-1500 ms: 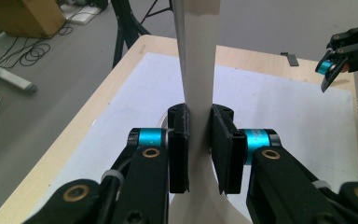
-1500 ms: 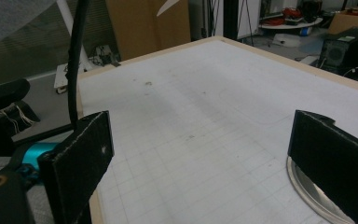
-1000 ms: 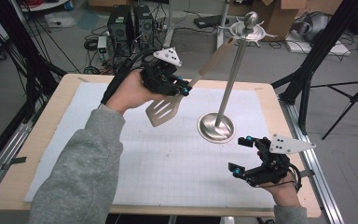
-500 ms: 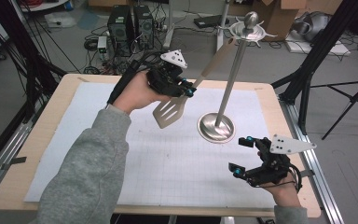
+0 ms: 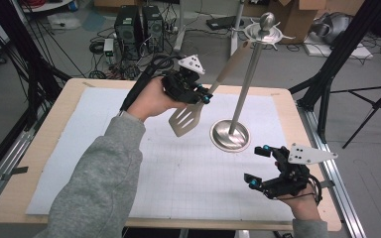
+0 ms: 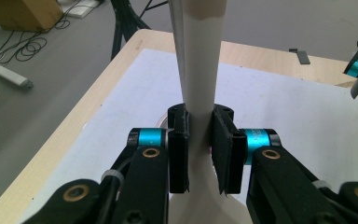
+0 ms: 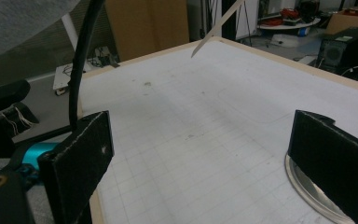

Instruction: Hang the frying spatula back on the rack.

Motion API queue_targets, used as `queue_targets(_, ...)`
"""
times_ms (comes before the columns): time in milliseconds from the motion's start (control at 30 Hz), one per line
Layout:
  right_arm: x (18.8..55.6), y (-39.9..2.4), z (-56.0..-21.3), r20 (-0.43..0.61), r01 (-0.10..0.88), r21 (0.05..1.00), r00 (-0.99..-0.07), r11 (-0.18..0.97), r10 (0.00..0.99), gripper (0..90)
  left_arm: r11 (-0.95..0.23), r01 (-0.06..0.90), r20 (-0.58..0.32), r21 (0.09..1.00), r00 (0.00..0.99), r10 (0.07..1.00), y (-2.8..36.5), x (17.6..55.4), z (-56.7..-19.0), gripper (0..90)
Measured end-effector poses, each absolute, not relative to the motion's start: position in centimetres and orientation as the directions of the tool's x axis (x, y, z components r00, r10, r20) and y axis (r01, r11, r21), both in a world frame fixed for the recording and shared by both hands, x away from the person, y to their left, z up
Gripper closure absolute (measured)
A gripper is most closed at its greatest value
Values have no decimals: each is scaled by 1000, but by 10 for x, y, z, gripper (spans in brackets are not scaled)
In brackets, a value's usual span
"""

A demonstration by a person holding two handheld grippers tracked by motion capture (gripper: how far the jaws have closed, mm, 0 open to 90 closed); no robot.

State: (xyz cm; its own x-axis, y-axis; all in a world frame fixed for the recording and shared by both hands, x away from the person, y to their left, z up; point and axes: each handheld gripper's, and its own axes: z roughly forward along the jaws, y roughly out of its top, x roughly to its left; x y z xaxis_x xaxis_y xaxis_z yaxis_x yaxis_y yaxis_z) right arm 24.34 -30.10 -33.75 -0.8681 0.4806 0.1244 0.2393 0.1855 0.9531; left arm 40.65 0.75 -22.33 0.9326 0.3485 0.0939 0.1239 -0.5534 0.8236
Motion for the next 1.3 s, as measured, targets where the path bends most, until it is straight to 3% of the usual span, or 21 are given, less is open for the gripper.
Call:
queue_targets(967, 240, -305, -337, 120, 238, 954, -861, 183, 495, 57, -562, 93, 106, 822, 945, 310, -9, 416, -232, 757)
queue_targets(1300, 239, -304, -337, 119, 239, 953, -862, 188, 492, 57, -527, 73, 95, 847, 954, 284, -4, 414, -230, 436)
